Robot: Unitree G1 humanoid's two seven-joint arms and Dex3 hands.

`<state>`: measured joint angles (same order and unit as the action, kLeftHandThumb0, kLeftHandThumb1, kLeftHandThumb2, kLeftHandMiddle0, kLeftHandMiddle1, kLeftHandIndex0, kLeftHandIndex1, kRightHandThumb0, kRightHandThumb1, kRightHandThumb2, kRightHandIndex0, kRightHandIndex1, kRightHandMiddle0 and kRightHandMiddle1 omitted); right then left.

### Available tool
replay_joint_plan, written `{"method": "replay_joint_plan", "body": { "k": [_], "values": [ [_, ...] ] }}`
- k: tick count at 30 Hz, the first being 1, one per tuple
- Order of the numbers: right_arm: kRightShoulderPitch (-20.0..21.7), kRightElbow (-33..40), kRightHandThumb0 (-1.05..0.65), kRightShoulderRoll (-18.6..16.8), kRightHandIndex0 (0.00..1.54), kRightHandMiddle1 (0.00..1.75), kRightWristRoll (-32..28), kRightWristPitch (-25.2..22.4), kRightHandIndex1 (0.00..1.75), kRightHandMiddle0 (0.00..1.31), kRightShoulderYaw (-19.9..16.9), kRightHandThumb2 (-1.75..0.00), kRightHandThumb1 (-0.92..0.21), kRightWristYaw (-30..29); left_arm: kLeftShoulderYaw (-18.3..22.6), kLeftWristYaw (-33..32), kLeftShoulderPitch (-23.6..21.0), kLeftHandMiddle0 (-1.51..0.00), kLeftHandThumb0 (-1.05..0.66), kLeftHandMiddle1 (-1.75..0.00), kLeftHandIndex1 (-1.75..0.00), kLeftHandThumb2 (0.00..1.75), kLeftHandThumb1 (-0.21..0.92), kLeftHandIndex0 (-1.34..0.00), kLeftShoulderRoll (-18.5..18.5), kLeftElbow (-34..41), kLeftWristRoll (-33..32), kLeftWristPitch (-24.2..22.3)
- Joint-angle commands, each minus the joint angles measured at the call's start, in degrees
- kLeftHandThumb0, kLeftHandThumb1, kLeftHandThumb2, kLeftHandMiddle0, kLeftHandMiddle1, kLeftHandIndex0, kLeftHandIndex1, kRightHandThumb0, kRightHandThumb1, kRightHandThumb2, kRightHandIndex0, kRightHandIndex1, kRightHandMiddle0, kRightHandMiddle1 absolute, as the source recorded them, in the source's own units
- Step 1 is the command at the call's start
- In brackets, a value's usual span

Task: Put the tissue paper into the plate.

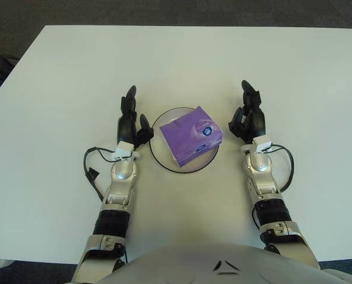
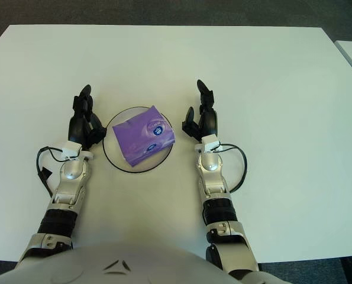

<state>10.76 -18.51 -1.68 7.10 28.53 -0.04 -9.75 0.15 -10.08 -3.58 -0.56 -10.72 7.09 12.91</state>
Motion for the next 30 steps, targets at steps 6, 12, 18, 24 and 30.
{"method": "replay_joint_plan", "body": {
  "k": [6, 12, 18, 24, 30],
  "values": [
    [-2.3, -3.21, -0.65, -0.08, 0.21, 0.47, -1.47, 0.18, 0.02, 0.0, -0.09, -0.97, -0.92, 1.18, 0.1, -0.01, 3.53, -0.18, -0.84, -0.01, -0.48, 0.99, 0.92, 0.0, 0.31, -2.2, 0.12, -1.9],
    [-2.47, -3.19, -0.65, -0.04, 0.21, 0.47, -1.47, 0.2, 0.02, 0.0, -0.01, -0.97, -0.92, 1.31, 0.13, 0.1, 3.88, -0.18, -0.83, -0.01, -0.49, 0.99, 0.92, 0.0, 0.5, -1.6, -0.06, -2.08],
    [-2.51, -3.22, -0.64, -0.01, 0.21, 0.46, -1.42, 0.17, 0.02, 0.0, 0.0, -0.97, -0.92, 1.36, 0.23, 0.29, 3.87, -0.18, -0.83, -0.01, -0.49, 0.99, 0.92, 0.0, 0.58, -1.39, -0.26, -2.16],
    [-2.49, -3.13, -0.63, -0.06, 0.22, 0.47, -1.7, -0.15, 0.02, 0.0, 0.0, -0.98, -0.92, 1.62, 0.31, 0.53, 3.98, -0.18, -0.83, -0.01, -0.49, 0.99, 0.92, 0.0, 0.59, -1.09, -0.47, -2.21],
    [-2.65, -2.74, -0.61, -0.3, 0.23, 0.49, -2.61, -1.03, 0.03, 0.0, -0.1, -0.98, -0.92, 2.38, 0.43, 0.67, 4.04, -0.17, -0.83, -0.01, -0.49, 0.99, 0.92, 0.0, 0.49, -0.89, -0.51, -2.15]
  ]
}}
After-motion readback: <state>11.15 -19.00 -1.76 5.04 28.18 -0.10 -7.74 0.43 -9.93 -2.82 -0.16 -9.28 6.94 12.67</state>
